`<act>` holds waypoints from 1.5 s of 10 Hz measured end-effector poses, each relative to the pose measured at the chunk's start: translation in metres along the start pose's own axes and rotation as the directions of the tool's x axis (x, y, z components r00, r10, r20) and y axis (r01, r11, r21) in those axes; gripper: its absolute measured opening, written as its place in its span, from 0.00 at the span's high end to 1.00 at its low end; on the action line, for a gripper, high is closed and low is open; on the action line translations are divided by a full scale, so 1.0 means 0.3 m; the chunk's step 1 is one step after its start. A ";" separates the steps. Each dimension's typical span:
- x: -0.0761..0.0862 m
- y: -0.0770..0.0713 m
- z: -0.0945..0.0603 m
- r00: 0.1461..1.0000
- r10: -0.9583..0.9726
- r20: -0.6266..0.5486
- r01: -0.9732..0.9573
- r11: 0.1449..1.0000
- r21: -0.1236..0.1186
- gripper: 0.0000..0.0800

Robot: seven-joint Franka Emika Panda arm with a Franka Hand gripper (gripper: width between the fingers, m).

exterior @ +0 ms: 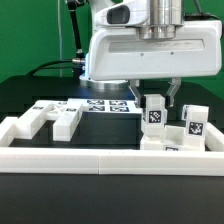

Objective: Assemble chair

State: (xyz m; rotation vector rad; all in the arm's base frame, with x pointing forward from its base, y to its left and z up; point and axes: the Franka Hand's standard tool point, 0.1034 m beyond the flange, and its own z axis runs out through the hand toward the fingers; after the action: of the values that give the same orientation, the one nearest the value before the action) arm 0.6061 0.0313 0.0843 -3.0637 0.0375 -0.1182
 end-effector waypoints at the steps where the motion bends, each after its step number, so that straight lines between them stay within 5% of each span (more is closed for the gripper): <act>1: 0.000 -0.004 0.001 0.998 0.067 0.000 -0.067 0.998 0.005 0.64; 5: -0.014 -0.063 0.011 0.862 0.507 0.025 -0.507 0.861 0.030 0.64; 8: -0.011 -0.061 0.013 0.714 0.700 0.025 -0.701 0.713 0.033 0.64; 13: -0.012 -0.090 0.015 0.313 0.949 0.040 -0.950 0.313 0.023 0.64; 15: -0.012 -0.091 0.016 0.233 0.971 0.052 -0.972 0.232 0.024 0.64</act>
Offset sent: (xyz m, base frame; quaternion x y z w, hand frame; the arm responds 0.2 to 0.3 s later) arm -0.0116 0.0055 0.0009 -0.0328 -0.0030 0.3054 0.9517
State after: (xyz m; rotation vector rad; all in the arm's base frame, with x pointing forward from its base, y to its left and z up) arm 0.6036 0.0588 0.0814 -2.3214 1.8738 0.0170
